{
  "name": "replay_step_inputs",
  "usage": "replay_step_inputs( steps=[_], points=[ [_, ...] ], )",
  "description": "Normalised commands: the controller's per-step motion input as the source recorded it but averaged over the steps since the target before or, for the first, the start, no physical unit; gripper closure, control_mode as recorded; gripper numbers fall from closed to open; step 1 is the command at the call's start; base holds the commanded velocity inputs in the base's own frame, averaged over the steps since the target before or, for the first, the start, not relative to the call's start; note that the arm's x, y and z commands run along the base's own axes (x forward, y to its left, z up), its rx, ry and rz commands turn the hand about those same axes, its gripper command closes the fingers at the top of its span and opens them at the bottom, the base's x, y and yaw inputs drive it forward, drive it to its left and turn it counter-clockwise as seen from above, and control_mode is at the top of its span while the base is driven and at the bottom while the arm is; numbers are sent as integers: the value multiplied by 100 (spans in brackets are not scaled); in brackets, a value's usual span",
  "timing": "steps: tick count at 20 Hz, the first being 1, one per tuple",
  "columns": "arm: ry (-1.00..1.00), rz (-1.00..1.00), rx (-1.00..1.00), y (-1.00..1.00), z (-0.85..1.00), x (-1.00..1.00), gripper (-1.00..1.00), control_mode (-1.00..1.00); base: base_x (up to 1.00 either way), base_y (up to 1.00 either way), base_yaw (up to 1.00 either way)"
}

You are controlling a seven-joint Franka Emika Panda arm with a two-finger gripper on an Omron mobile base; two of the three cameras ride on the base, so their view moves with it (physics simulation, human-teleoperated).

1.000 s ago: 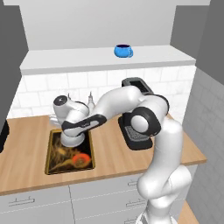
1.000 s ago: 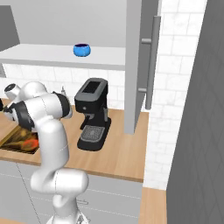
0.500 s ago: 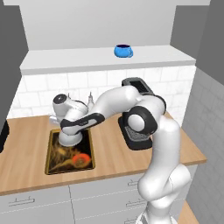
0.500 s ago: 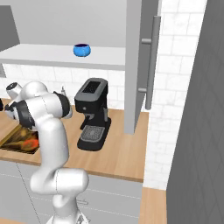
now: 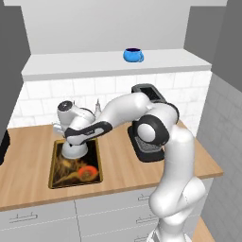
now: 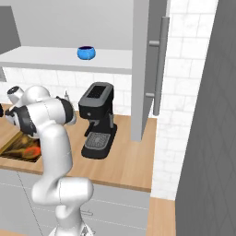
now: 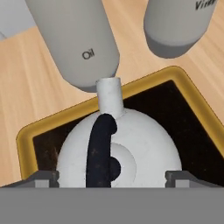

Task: Pick the kettle from the counter and place it on the tray. Then pick the mug from the cabinet and place it on the tray. Then close the cabinet doors.

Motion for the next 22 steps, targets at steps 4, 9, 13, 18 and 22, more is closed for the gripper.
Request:
replay_step_inputs(
  steps=[4,9,13,18,22],
  points=[
    [2,0,0,0,1,-9,-100,-100,0,0,0],
    [0,0,0,-8,5,-20,-100,-100,0,0,0],
    [0,0,0,-16,14,-25,-100,-100,0,0,0],
    [-4,0,0,-13,38,-30,-100,-100,0,0,0],
    [-15,0,0,-1,51,-51,-100,-100,0,0,0]
  ],
)
